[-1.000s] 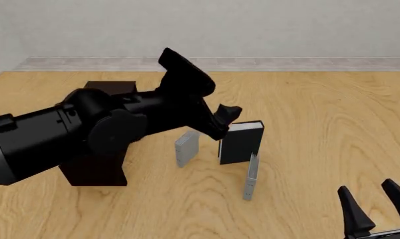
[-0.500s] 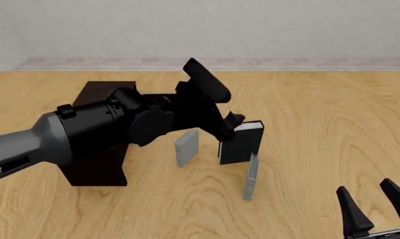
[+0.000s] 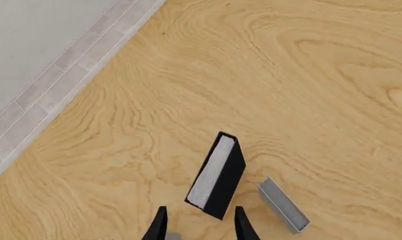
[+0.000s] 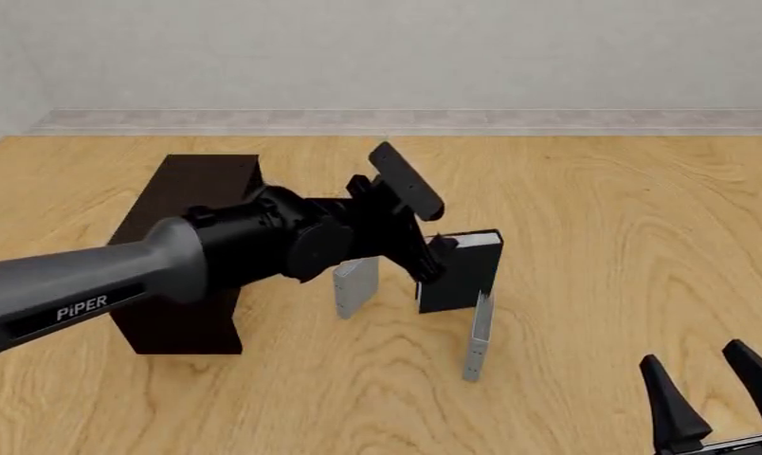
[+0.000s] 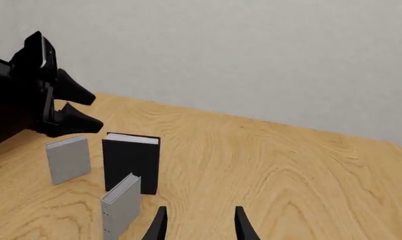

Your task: Pick up the book in the middle and place it on the cabinet shelf.

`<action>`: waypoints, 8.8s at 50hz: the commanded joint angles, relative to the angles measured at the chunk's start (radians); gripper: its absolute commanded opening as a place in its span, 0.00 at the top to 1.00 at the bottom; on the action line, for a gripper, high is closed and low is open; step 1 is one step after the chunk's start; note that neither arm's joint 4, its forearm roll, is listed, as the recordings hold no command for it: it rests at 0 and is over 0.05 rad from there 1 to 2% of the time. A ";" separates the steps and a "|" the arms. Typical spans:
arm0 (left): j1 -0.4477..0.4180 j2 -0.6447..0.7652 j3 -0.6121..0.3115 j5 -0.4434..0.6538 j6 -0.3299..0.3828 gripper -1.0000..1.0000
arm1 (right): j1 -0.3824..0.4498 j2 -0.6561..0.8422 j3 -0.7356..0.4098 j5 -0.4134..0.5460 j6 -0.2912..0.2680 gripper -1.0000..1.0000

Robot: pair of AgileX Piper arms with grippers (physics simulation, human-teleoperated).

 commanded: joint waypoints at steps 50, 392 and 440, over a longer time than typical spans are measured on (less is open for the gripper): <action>0.019 0.215 -0.091 -0.017 0.067 0.00 | -0.001 0.009 0.000 -0.005 0.009 0.00; 0.602 -0.618 0.619 -0.163 0.337 0.00 | 0.004 0.000 0.000 0.000 0.010 0.00; 0.615 -1.049 0.711 -0.083 -0.232 0.00 | 0.009 0.001 0.000 -0.001 0.013 0.00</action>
